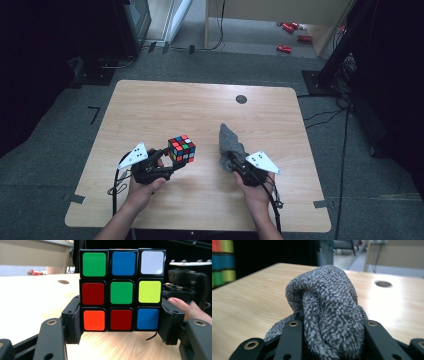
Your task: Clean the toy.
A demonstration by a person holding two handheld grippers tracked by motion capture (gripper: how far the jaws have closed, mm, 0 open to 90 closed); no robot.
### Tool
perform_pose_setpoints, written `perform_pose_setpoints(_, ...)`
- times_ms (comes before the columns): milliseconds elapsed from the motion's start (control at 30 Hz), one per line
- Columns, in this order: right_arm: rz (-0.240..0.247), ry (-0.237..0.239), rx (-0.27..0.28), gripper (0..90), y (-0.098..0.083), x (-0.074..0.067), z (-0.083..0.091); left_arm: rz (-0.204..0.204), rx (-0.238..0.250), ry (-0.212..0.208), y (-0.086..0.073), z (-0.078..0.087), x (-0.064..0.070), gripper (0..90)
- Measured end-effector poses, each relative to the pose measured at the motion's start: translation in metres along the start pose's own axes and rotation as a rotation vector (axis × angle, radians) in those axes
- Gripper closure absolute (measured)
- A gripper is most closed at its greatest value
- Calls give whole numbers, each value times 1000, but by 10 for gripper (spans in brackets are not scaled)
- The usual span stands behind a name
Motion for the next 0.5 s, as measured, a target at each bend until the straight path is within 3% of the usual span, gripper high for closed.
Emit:
perform_pose_setpoints(133,4,-30,-61,611,-12,13,-9,10,-30,7,-2,-2,-5,346)
perform_pose_setpoints(233,-8,-9,-116,534,-18,15,-17,16,-46,7,-5,-3,-7,346)
perform_pose_setpoints(300,-5,11,-158,425,-20,14,-22,22,-56,6,-6,-4,-8,346)
perform_pose_setpoints(433,27,21,-154,194,-14,7,-19,29,-66,9,-6,-4,-10,346)
perform_pose_setpoints(500,44,57,-134,181,-8,3,-16,38,-68,12,-6,-4,-12,346)
Point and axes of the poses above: each handheld gripper's, and its own axes: z roughly backward along the jaws, y roughly out of its top, x roughly to its right, the point moved 2 cm from there along -z, roughly forward along the jaws, and after that the axes turned 2 degrees about -x, right-handed, at the moved point
